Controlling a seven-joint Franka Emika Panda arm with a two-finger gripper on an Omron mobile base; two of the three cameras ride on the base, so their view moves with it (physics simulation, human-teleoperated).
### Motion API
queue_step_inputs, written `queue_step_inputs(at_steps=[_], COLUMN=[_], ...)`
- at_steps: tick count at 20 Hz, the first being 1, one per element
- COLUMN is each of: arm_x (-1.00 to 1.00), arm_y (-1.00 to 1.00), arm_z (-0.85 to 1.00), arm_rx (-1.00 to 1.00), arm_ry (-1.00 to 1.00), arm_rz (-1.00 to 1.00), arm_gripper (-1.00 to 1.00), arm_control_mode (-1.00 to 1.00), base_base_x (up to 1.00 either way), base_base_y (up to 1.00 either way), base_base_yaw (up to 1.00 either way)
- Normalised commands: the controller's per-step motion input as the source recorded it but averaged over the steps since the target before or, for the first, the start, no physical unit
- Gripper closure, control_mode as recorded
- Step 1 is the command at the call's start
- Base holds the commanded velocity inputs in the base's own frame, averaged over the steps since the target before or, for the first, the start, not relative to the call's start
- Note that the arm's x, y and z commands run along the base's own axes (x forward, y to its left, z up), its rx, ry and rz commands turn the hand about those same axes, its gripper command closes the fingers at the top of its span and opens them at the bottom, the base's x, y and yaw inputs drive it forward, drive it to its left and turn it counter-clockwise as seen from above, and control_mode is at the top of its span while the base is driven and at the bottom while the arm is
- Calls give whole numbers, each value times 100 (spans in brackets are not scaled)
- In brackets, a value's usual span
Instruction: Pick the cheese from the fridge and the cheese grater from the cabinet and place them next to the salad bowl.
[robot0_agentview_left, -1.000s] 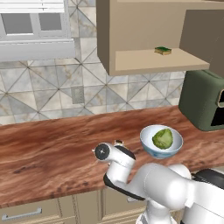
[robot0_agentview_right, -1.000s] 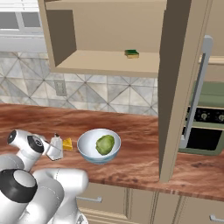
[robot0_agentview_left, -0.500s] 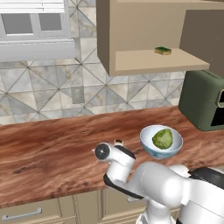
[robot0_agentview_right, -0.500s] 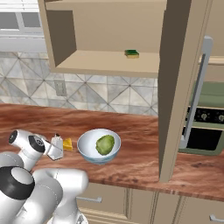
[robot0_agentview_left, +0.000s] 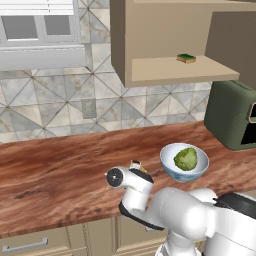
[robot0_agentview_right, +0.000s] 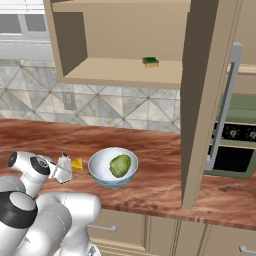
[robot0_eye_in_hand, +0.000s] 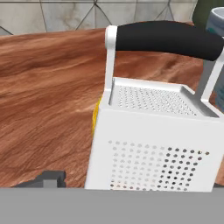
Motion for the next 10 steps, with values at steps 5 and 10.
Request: queue_step_inputs(at_steps=[5,10], arm_x=[-10,-9], arm_y=[-10,-2], arm_z=[-22,-11], arm_rx=[0,0], arm_ry=[-3,0], arm_rz=[1,0], arm_gripper=[-100,-100], arm_control_mode=[-100,-100], base_base_x=[0,0], base_base_y=[0,0], base_base_yaw=[0,0])
